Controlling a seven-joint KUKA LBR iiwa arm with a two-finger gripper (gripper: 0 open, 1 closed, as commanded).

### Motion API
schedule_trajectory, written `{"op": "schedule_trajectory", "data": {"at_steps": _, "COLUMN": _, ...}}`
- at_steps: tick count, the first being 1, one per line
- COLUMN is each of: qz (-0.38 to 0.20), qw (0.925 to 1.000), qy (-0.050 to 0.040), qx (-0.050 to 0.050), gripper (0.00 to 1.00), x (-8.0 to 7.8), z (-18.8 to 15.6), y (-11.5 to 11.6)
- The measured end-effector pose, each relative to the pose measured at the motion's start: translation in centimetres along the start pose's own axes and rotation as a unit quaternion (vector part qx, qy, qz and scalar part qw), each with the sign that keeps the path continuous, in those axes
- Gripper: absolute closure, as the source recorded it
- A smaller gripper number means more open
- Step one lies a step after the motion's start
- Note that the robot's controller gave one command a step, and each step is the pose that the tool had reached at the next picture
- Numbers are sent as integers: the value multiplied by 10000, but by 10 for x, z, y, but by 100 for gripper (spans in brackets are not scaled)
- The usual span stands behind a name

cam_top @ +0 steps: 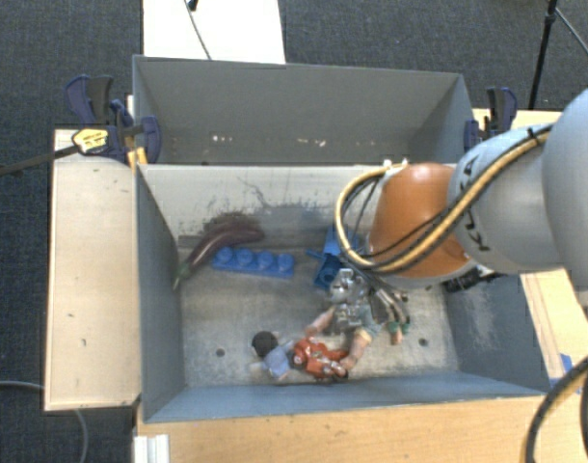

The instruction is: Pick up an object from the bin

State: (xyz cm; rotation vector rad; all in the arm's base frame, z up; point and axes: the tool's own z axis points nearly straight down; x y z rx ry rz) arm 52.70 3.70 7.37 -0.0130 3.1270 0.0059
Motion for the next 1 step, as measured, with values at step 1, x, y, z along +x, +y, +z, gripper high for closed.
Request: {"op": "schedule_trajectory", "data": {"at_steps": 1, "qz": 41, "qw": 10000, "qy": 54, "qx": 14, "gripper": 100, "x": -6, "z": -138, "y": 3}}
